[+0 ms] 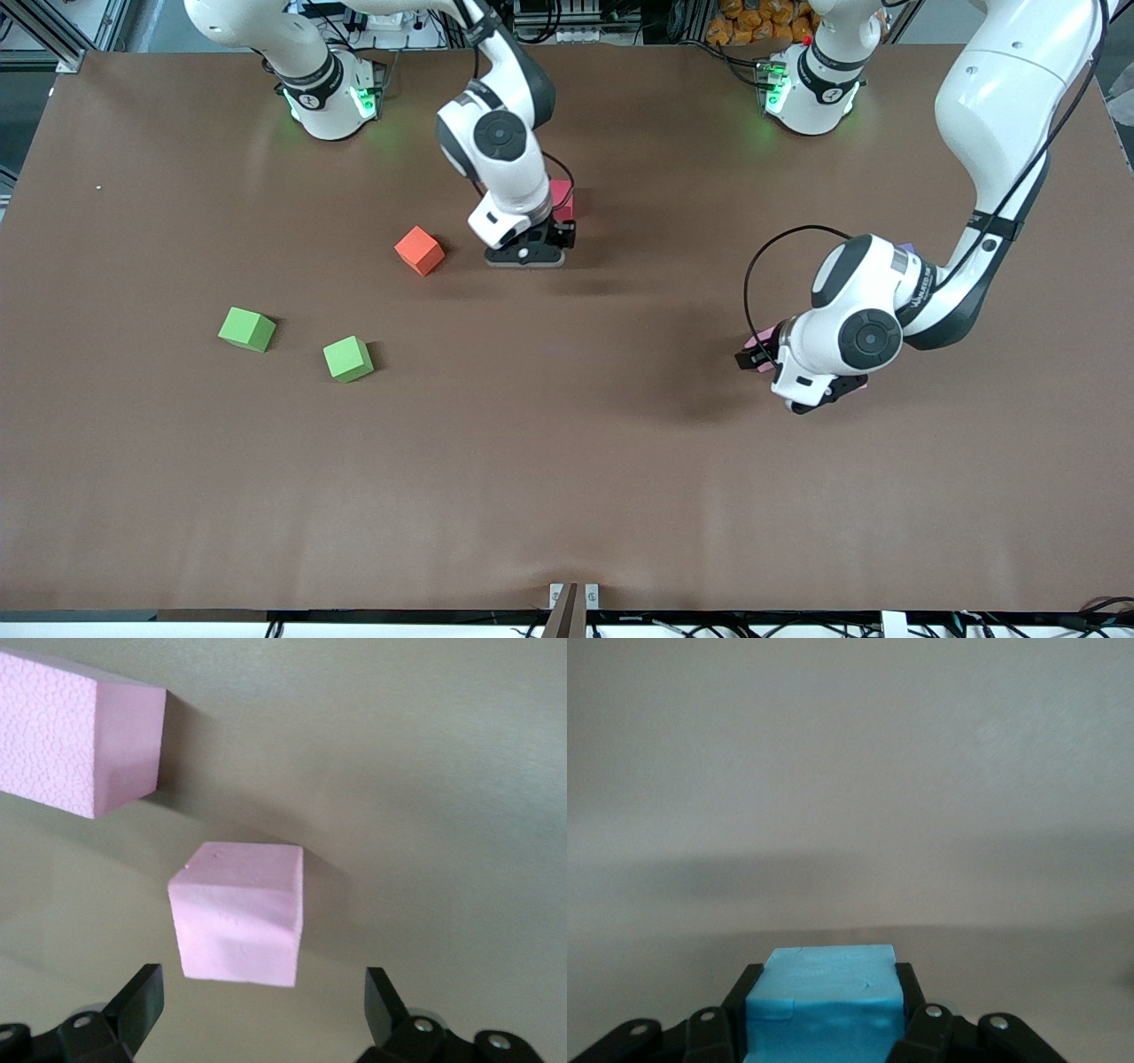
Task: Arrange blocks into number 1
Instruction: 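Set blue block beside red with the right gripper while the left gripper grabs pink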
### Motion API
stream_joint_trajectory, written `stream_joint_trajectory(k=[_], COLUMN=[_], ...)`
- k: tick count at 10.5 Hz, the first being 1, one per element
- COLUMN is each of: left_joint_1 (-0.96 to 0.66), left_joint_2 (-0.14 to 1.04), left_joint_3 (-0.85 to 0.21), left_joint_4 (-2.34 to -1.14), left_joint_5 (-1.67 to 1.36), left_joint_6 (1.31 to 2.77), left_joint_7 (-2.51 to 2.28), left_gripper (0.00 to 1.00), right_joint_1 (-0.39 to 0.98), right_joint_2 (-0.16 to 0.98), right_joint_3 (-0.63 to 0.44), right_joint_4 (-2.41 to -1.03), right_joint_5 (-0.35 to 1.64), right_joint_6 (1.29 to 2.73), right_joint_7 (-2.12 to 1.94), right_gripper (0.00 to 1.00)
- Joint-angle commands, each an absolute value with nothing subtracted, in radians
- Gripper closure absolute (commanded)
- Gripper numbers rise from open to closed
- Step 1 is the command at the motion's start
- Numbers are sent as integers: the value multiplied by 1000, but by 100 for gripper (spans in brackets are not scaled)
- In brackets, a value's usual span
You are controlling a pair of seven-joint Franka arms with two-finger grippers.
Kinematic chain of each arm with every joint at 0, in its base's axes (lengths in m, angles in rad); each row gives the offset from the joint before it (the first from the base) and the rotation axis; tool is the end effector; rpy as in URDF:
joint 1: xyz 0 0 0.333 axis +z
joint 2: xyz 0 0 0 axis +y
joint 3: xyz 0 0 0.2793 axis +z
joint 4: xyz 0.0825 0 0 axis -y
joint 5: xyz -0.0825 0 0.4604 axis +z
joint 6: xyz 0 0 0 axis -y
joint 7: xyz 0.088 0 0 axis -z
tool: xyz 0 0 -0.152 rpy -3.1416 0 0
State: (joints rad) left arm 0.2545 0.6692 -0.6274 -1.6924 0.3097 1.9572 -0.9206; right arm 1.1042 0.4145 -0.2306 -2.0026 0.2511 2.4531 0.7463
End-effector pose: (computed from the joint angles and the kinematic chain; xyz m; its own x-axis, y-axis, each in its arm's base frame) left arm 0.6345 -0.2169 0.1286 0.8665 0.4300 -0.2536 0.4123 -0.9028 -0.1218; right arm 0.4180 0.4993 0.1238 0.9990 -0.0409 -0.0174 -0.0422 -0.9952 -0.0882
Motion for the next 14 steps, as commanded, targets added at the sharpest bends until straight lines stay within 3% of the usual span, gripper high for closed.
stream_joint_trajectory(k=[1,9,10,11,12,14], left_joint_1=[258,244,245,248,245,244], left_joint_2=[684,762,762,761,761,755], left_joint_3=[-608,-592,-588,-588,-588,-588], left_joint_4=[-1694,-1694,-1692,-1692,-1692,-1684], left_joint_5=[330,373,373,373,373,373], left_joint_6=[1947,1950,1950,1950,1948,1948], left_joint_7=[-905,-900,-899,-900,-905,-907], left_gripper=[0,0,3,78,100,100], right_joint_1=[1155,1193,1196,1198,1198,1198], right_joint_2=[455,454,454,456,456,456], right_joint_3=[-239,-239,-239,-239,-239,-239], right_joint_4=[-2014,-2059,-2059,-2059,-2057,-2057], right_joint_5=[230,230,230,230,230,230], right_joint_6=[2512,2517,2517,2516,2516,2517], right_joint_7=[802,836,836,836,836,838], right_gripper=[35,35,31,4,0,0])
